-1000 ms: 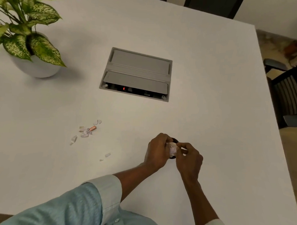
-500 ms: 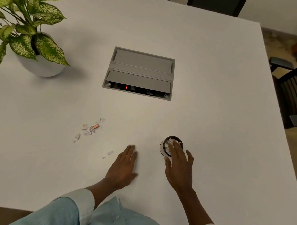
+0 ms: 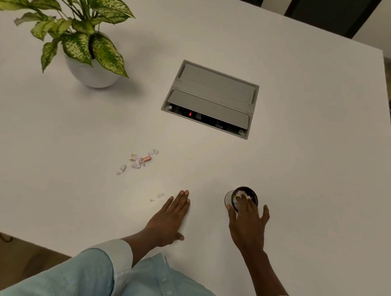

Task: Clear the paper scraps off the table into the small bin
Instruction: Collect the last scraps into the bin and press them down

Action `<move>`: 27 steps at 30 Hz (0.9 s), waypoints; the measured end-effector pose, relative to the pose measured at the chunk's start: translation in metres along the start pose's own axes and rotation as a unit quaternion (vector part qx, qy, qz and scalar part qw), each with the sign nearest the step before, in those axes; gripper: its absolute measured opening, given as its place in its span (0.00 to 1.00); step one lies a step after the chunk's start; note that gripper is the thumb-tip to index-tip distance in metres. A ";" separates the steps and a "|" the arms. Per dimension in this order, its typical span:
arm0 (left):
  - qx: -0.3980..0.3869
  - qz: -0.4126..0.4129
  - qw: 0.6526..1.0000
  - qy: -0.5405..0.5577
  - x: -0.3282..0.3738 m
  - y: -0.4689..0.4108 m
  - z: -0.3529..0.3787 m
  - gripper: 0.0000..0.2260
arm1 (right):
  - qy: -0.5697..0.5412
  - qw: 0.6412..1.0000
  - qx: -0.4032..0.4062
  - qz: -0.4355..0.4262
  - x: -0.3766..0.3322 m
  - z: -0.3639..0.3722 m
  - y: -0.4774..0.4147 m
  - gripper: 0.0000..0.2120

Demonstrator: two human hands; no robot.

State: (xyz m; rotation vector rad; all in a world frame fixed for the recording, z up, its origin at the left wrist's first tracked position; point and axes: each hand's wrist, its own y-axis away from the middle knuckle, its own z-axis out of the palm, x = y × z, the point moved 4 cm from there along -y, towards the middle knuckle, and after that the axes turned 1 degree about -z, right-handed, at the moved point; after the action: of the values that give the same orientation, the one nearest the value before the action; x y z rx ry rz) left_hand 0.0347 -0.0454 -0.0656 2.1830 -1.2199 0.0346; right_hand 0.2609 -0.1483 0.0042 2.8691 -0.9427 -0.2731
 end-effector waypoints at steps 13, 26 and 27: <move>0.102 -0.134 0.983 0.073 -0.063 0.056 0.002 0.54 | -0.117 0.983 0.083 -0.114 -0.083 -0.028 -0.007 0.09; 0.051 -0.293 0.947 0.124 -0.111 0.099 0.026 0.67 | -0.108 0.958 -0.191 -0.186 -0.197 0.077 -0.026 0.22; 0.045 -0.293 0.947 0.122 -0.111 0.097 0.027 0.67 | -0.106 0.957 -0.192 -0.188 -0.203 0.080 -0.025 0.23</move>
State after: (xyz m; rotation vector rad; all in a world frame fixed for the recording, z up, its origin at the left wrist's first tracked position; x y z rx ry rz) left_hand -0.1111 -0.0116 -0.0722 2.4497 -0.4129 0.1103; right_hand 0.0982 -0.0106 -0.0506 2.6592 -0.3045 -0.7225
